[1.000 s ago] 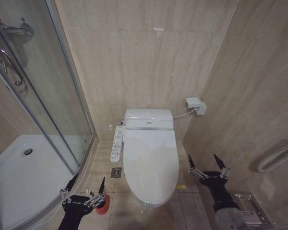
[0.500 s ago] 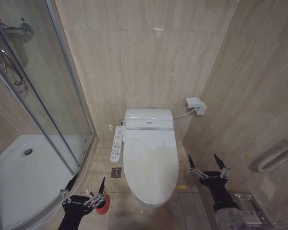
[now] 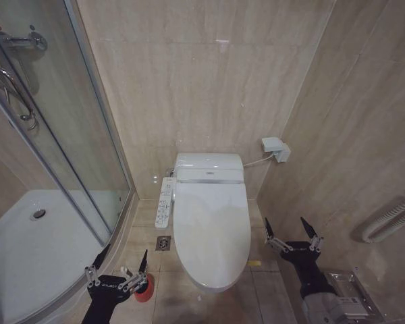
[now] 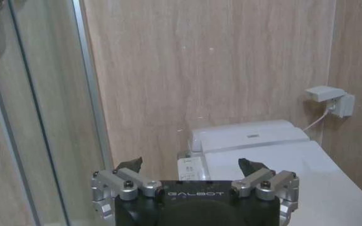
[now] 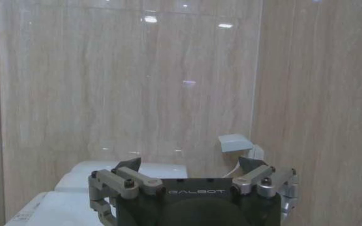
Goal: Open the toilet lid, clean the toilet bowl with a toilet brush, close the toilet lid, and flush.
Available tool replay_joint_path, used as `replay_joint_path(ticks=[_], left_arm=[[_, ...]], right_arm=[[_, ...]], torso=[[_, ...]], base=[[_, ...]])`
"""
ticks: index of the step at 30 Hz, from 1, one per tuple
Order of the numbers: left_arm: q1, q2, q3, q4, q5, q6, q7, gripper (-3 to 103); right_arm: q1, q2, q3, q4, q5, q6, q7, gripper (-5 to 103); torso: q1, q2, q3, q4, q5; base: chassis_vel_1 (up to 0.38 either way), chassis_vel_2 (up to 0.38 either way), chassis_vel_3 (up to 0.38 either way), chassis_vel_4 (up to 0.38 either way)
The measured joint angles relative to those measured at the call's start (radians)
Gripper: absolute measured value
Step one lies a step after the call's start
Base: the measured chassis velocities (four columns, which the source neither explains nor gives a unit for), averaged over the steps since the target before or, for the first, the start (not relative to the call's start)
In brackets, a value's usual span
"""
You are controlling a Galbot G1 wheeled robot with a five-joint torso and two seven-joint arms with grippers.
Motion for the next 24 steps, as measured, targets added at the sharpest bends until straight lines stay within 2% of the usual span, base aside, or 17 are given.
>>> replay_joint_path(ticks=[24], left_arm=[[0.0, 0.0, 0.0, 0.0, 0.0, 0.0, 0.0, 99]], right_arm=[[0.0, 0.0, 0.0, 0.0, 0.0, 0.0, 0.0, 100]], torso=[[0.0, 0.0, 0.0, 0.0, 0.0]], base=[[0.0, 0.0, 0.0, 0.0]])
